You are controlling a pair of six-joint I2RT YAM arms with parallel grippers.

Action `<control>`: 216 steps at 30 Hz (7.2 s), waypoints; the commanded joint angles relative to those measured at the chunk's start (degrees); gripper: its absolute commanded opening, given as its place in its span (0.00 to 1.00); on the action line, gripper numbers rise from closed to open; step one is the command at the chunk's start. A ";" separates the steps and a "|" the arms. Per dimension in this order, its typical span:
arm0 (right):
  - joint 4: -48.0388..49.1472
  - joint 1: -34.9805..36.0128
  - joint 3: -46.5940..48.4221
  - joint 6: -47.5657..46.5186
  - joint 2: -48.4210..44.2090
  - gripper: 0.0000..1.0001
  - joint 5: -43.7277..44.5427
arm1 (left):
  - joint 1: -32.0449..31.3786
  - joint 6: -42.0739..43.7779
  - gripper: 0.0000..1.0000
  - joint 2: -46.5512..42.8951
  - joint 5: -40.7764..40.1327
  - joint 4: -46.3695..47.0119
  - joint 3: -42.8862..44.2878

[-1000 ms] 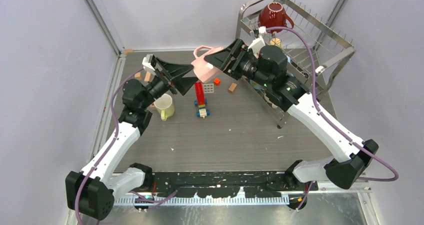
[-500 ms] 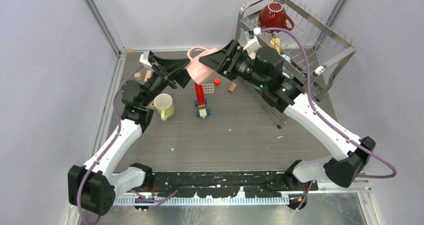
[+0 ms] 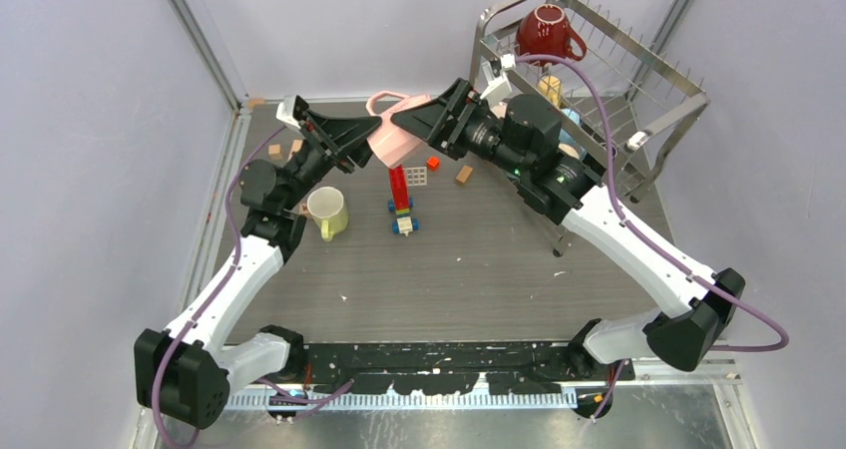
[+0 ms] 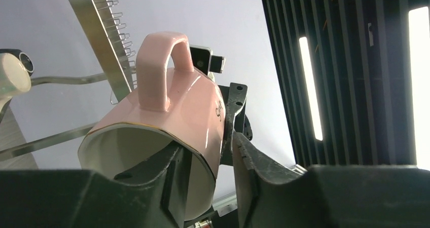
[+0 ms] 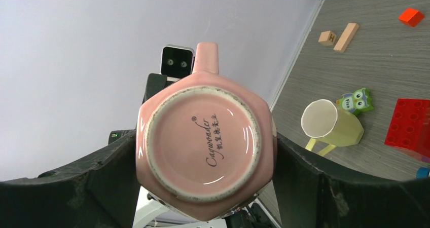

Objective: Unload the cups from the dish rack
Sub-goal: Place the cup at the center of the board, then move the cup to the dish rack.

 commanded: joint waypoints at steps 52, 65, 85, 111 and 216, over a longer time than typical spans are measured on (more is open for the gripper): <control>-14.94 1.02 0.65 -13.60 -13.02 1.00 9.20 | 22.49 16.10 0.00 -3.40 12.20 -19.17 9.90; -24.31 0.96 4.35 -19.64 -13.69 1.00 8.62 | 27.90 66.80 0.00 0.25 -9.09 -84.19 36.79; -29.12 0.97 6.03 -22.13 -13.93 1.00 5.98 | 27.79 83.16 0.00 12.83 -28.71 -94.66 28.77; -30.13 0.99 5.45 -24.07 -14.22 1.00 7.97 | 23.27 80.91 0.00 30.34 -28.71 -88.26 27.15; -31.61 -46.77 54.41 -43.07 32.32 1.00 -16.82 | -11.38 73.84 1.00 -1.39 -16.75 -86.00 28.23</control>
